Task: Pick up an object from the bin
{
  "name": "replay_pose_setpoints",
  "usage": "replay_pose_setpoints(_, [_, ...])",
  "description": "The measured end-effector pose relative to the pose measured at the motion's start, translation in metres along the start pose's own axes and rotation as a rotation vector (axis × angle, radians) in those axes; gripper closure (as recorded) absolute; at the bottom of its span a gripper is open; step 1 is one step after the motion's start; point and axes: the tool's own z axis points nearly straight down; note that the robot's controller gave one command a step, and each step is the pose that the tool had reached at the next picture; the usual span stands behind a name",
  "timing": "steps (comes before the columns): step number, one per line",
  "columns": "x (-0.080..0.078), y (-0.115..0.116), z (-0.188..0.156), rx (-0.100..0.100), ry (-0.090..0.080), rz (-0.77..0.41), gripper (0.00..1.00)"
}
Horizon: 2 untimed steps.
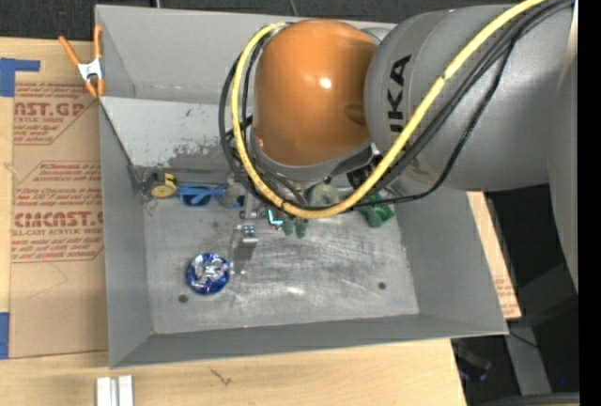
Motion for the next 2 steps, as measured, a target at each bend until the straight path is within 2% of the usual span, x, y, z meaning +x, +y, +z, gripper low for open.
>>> replay_pose_setpoints(1, [0.024,0.010,0.165,-0.009,-0.033,-0.174,0.00])
replay_pose_setpoints(2, [0.017,-0.010,0.139,-0.001,-0.009,-0.022,0.00])
